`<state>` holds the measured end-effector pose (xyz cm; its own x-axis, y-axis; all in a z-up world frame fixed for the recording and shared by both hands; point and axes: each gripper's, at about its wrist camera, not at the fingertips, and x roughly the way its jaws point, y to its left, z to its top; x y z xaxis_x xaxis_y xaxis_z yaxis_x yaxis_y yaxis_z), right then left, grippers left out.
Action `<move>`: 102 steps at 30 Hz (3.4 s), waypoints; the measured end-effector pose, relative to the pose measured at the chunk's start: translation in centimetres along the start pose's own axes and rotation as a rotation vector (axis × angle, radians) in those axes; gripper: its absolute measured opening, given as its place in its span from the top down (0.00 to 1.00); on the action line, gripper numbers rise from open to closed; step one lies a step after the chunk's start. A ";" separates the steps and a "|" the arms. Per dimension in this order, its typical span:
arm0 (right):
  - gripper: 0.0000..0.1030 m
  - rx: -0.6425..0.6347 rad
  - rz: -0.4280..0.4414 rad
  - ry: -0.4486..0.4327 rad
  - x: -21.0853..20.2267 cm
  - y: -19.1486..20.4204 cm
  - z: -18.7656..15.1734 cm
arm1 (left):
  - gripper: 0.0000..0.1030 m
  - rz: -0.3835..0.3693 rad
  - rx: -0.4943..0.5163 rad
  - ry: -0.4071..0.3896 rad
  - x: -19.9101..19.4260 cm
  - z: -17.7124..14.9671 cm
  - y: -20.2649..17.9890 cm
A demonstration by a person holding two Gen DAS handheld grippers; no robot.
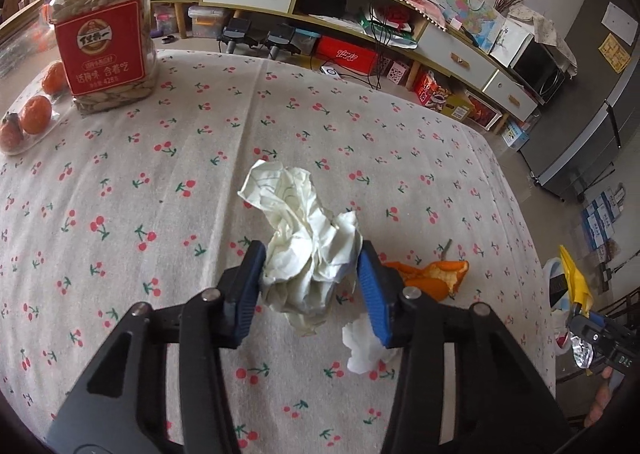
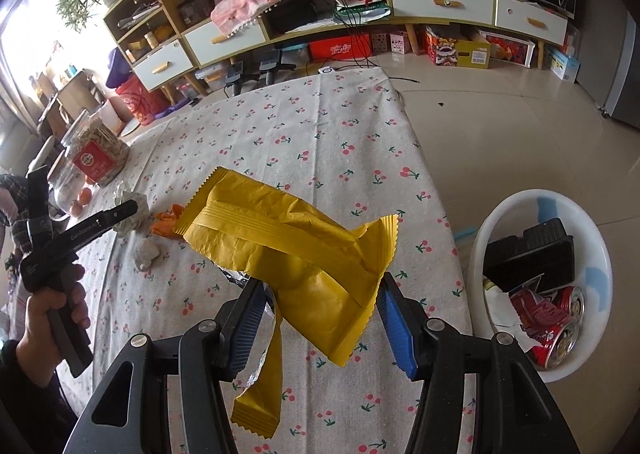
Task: Collect trash
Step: 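Grasp the crumpled white plastic bag with the left tool while the right tool carries the yellow bag, then open both tools over the bucket to drop the white bag and yellow bag, then move the left tool to the white tissue and close on it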
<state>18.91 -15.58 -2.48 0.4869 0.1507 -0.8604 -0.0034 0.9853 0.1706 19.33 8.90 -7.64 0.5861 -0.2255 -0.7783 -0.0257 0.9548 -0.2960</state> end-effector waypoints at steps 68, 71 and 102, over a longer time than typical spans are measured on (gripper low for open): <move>0.42 0.550 -0.150 -0.097 -9.0 -23.9 -7.1 | 0.26 -0.441 0.436 0.160 4.1 -8.1 -31.4; 0.42 0.526 -0.154 -0.088 -8.4 -23.4 -6.3 | 0.24 -0.433 0.428 0.143 3.2 -7.9 -30.3; 0.19 0.449 -0.152 -0.111 -8.2 -18.4 -3.6 | 0.12 -0.131 0.352 0.105 -1.5 -7.1 -15.0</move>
<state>11.87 -34.69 -0.33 0.5428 -0.0260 -0.8394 0.4404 0.8599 0.2581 13.07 -6.49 -5.94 0.4793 -0.3513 -0.8043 0.3345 0.9203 -0.2026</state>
